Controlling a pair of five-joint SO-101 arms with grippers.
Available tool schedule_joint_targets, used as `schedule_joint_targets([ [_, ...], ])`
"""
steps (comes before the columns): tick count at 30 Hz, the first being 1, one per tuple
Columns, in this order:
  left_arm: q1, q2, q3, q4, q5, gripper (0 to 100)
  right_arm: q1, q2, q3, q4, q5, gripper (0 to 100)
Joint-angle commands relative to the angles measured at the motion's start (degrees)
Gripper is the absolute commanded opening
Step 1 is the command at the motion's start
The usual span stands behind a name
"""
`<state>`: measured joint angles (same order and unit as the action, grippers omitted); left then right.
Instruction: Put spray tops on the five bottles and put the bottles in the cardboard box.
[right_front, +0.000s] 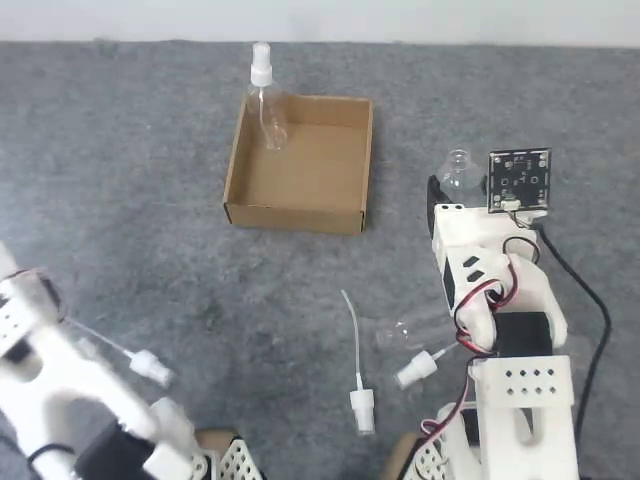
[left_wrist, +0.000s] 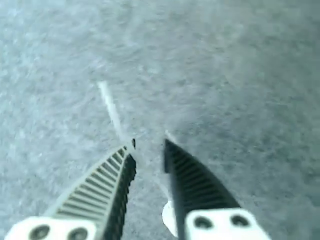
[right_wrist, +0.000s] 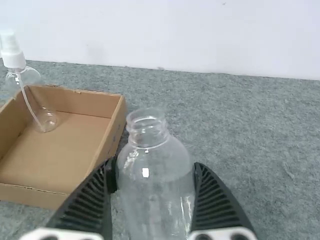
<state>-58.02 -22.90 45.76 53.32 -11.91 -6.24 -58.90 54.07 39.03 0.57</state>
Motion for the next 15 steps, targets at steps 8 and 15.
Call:
schedule_joint_targets([
  [8, -5.9, -2.4, -11.6, 4.8, -1.3, 33, -0.6, -1.7, -0.4, -1.5, 0.5, 0.9],
  [15, -5.4, -2.4, -18.6, 15.0, -14.1, 28, -0.6, -1.7, -0.4, -1.5, 0.5, 0.9],
])
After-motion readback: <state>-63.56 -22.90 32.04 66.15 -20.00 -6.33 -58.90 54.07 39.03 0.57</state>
